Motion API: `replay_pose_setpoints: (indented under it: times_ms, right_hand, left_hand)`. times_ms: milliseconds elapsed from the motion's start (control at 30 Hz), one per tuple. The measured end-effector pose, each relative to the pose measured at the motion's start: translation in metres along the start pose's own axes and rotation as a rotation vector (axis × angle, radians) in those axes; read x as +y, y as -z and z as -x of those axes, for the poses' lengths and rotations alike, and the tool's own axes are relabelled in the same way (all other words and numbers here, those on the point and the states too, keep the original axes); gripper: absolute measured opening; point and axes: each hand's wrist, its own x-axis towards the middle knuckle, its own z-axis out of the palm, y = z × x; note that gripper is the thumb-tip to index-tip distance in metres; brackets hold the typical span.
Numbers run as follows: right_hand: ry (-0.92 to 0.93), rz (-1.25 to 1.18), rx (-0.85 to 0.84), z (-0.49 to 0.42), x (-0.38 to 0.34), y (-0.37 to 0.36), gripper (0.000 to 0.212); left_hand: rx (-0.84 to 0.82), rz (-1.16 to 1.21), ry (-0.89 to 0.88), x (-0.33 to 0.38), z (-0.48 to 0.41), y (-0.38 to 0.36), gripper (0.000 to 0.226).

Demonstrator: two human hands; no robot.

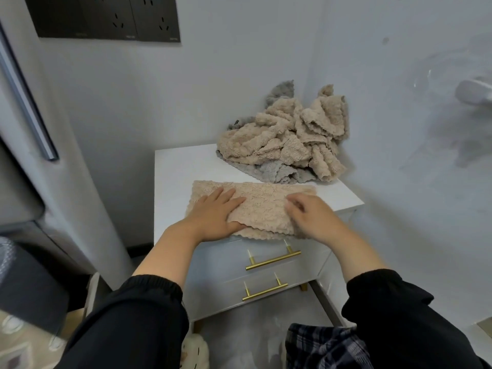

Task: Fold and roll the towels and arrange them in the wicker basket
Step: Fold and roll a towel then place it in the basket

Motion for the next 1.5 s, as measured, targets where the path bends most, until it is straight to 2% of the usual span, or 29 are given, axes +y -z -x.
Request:
replay_pose_setpoints:
  times_ms: [67,200,267,333,400,500,600,700,833,967,1067,1167,1300,1367,1433,1500]
  right_hand:
    - [-0.041,0.191,-0.123,-0.005,0.001,-0.013,0.053]
    - [-0.113,0.288,-0.084,-0.014,-0.004,-0.022,0.055]
    - [-0.053,0.247,-0.034,-0.013,-0.015,-0.021,0.058]
    - [0.072,0.090,0.009,-0.009,-0.031,-0.018,0.063]
    - [0.140,-0.018,-0.028,-0.004,-0.046,-0.015,0.063]
    - [0.166,0.066,-0.109,0.001,-0.054,-0.016,0.044]
    - [0.180,0.064,-0.009,0.001,-0.054,-0.016,0.019]
    - [0.230,0.089,0.069,0.000,-0.056,-0.011,0.015]
    - [0.252,0.117,0.069,0.001,-0.054,-0.007,0.011]
    - [0.204,0.213,-0.090,0.004,-0.050,-0.006,0.014]
    - [0.183,0.205,-0.114,0.005,-0.049,-0.006,0.018]
    - [0.155,0.185,-0.102,0.006,-0.049,-0.006,0.018]
    - [0.094,0.041,-0.034,0.009,-0.048,-0.001,0.014]
    - [0.083,-0.023,-0.007,0.009,-0.047,0.003,0.013]
    - [0.088,-0.019,-0.035,0.009,-0.044,0.006,0.018]
    - [0.126,0.040,-0.146,0.009,-0.041,0.005,0.021]
  left_hand:
    - [0.119,0.098,0.008,-0.003,-0.001,-0.001,0.064]
    - [0.305,0.237,0.020,-0.005,0.006,0.007,0.052]
    - [0.356,0.244,0.025,-0.008,0.011,0.015,0.040]
    - [0.358,0.228,0.048,-0.011,0.015,0.022,0.031]
    - [0.335,0.193,0.068,-0.015,0.018,0.026,0.024]
    - [0.315,0.167,0.103,-0.017,0.023,0.031,0.018]
    - [0.357,0.190,0.092,-0.014,0.028,0.037,0.018]
    - [0.396,0.202,0.056,-0.010,0.032,0.042,0.020]
    - [0.318,0.193,0.041,-0.005,0.038,0.049,0.025]
    - [0.079,0.212,0.057,-0.001,0.039,0.046,0.026]
    - [-0.040,0.249,0.060,0.002,0.039,0.043,0.026]
    - [0.030,0.293,0.056,0.006,0.040,0.046,0.013]
    - [0.266,0.374,0.059,0.011,0.041,0.052,0.019]
    - [0.286,0.468,0.051,0.014,0.042,0.058,0.022]
    - [0.152,0.502,0.031,0.016,0.045,0.061,0.023]
    - [-0.058,0.406,0.037,0.018,0.045,0.058,0.018]
